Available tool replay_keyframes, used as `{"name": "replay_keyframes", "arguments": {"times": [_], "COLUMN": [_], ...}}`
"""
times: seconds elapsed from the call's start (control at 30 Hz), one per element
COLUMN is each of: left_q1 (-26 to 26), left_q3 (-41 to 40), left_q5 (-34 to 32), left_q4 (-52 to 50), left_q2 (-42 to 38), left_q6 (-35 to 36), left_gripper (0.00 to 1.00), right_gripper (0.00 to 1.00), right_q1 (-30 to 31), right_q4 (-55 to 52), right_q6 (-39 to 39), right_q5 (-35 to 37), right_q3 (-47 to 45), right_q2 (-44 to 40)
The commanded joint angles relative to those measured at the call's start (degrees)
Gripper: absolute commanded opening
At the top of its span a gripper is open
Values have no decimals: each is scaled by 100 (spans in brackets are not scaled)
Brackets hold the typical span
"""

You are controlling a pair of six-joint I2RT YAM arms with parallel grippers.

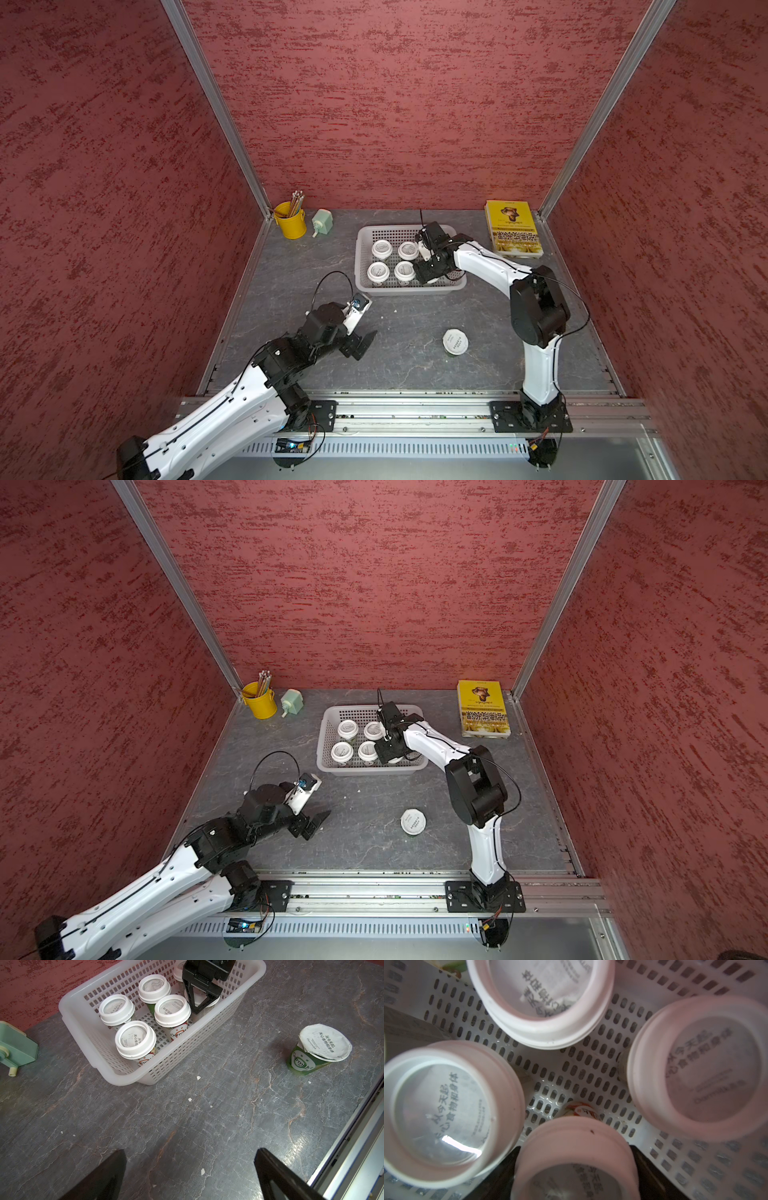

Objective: Put the yogurt in the basket
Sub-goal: Place the yogurt in the basket.

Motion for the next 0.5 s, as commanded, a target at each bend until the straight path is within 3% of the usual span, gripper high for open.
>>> {"name": "replay_keyframes", "arguments": {"times": [0.0, 0.47], "left_q1": [39, 36], "left_q3": [-10, -7], "left_q5": [101, 119], "left_q4": [136, 144], "left_q2": [-2, 20], "left_q6": [103, 114], "left_gripper": [100, 100], "right_gripper": [80, 88], "right_q1": [-42, -43], "right_q4": [-72, -163], "right_q6": [-43, -52], "right_q5": [-3, 0], "right_q3": [43, 138], "right_q2": [-257, -381]}}
